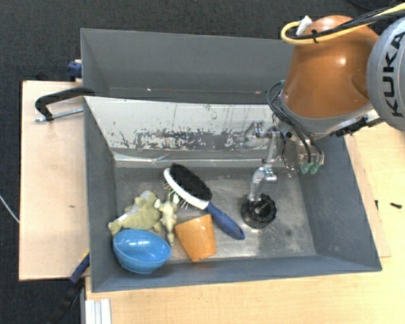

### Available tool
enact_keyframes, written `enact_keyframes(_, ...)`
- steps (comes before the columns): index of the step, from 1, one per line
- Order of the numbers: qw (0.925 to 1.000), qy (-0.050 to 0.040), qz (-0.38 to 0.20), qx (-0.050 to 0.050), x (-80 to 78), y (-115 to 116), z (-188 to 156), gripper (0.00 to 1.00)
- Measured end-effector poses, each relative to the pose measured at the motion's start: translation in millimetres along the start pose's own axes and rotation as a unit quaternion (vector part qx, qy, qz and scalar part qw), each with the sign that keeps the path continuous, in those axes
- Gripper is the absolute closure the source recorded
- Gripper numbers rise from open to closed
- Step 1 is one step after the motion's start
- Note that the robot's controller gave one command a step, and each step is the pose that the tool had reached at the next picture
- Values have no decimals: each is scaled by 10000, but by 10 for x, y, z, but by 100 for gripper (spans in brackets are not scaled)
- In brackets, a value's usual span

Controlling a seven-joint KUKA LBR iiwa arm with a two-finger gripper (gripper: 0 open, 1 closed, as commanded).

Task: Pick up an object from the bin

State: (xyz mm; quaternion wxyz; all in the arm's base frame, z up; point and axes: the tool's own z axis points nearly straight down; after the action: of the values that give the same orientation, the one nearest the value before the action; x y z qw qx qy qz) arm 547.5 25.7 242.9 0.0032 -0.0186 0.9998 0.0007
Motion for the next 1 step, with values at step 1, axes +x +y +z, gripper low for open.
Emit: enact_keyframes(1,9989,9,-475,7,398,432,1502,0)
